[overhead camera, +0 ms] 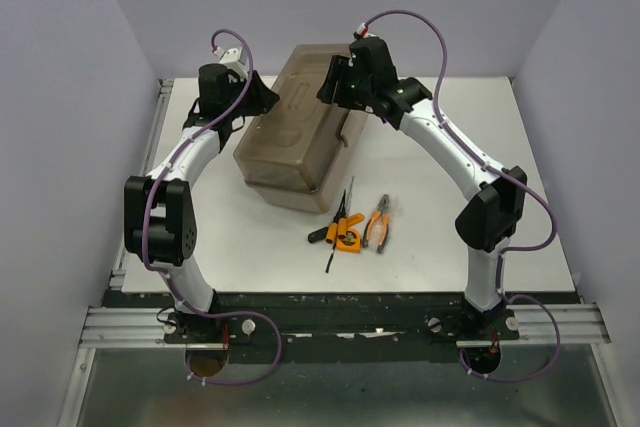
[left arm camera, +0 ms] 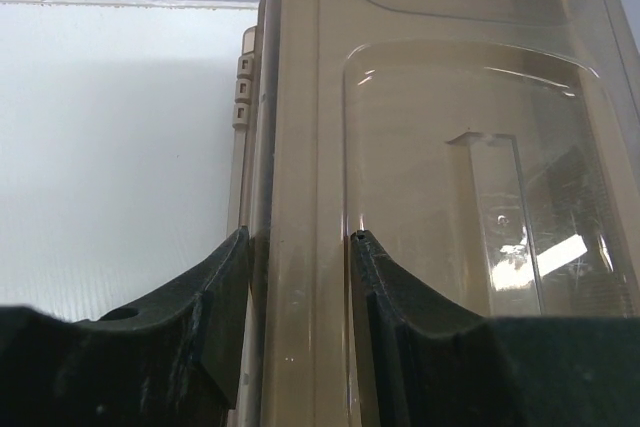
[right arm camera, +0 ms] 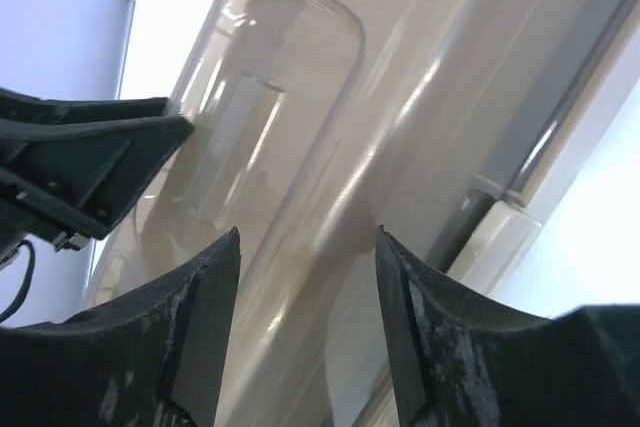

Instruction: Pack the tool kit

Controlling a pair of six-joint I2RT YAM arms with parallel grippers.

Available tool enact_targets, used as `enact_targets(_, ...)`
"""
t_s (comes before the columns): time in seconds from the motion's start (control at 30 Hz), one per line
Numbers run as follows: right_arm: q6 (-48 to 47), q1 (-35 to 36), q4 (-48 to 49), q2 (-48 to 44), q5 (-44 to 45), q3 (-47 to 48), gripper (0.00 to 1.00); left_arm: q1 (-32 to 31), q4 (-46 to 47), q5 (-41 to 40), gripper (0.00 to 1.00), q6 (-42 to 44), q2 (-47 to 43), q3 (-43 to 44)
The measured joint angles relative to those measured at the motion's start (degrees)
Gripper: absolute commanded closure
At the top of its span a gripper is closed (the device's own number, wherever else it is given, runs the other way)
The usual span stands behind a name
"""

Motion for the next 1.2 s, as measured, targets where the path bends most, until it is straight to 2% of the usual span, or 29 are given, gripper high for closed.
enact_targets(0.13,-0.6,0.9,1.6,-0.3,0.1,0.6,0.14,0.5,0.7,1.0,0.76,-0.3,0.2,-0.1)
enact_targets(0.2,-1.1,1.0,2.4,-1.4,0.4,-0.1,0.09,0.5,0.7,1.3,0.76,-0.3,0.2,-0.1)
enact_targets(0.27,-0.9,0.7,3.5,-3.5,0.5,-2.3,0.06,0.5,0.8,1.4,0.76,-0.3,0.2,-0.1)
enact_targets(0.37,1.0,-1.5,8.9,-9.8,-2.8,-11.4,0.04,0.5,0.8,1.5,0.76,-0.3,0.2,-0.1)
enact_targets(0.53,9.4,-11.7,27.0,-18.8,-12.9,-33.5,0.0,0.5,0.7,1.5,0.76,-0.3,0.2,0.0)
enact_targets(0.67,18.1,-17.8,43.5,-18.7,-20.1,-49.1,0.0,0.5,0.6,1.6,0.76,-0.3,0.2,0.1)
enact_targets(0.87,28.7,-17.6,64.3,-12.6,-26.6,-58.0,0.0,0.5,0.6,1.6,0.76,-0.3,0.2,0.4)
enact_targets(1.07,37.0,-17.2,84.2,-6.9,-28.6,-60.1,0.0,0.6,0.5,1.7,0.76,-0.3,0.3,0.5)
enact_targets(1.2,39.6,-17.2,90.1,-5.6,-28.7,-61.8,0.0,0.7,0.2,1.9,0.76,-0.3,0.3,0.7)
